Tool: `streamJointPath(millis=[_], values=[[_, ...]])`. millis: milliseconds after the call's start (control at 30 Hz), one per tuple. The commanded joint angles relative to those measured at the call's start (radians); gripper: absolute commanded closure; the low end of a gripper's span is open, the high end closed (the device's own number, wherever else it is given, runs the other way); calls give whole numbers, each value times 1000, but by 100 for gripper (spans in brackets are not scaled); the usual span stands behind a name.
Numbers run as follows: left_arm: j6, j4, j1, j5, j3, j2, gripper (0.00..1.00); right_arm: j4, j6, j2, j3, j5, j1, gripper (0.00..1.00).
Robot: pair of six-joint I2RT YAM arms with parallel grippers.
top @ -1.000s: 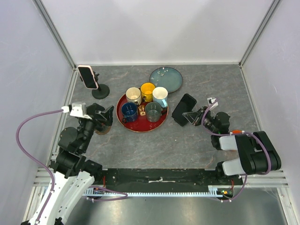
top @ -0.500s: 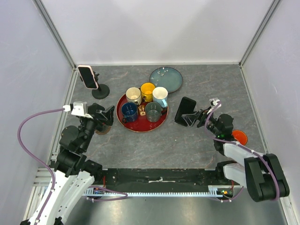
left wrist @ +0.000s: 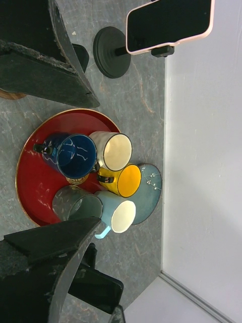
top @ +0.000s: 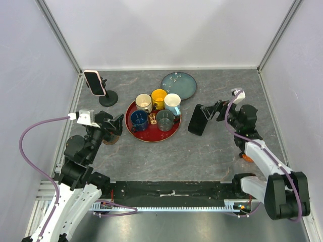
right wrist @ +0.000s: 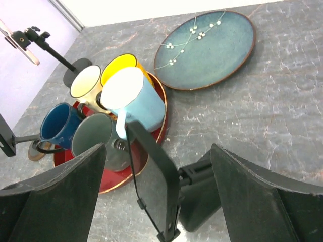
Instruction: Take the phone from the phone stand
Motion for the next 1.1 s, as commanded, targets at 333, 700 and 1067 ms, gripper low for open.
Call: streamJointPath(millis=[333,700,1067], values=[[14,28,-3,11,-1,-12,5,24,-33,227,178,-367,-67,15],[13,29,-1,18,-1,-6,5,50,-30,263,152,-373,-69,25],[13,29,-3,22,-1,-6,5,78,-30,281,134,-369,-70,46]])
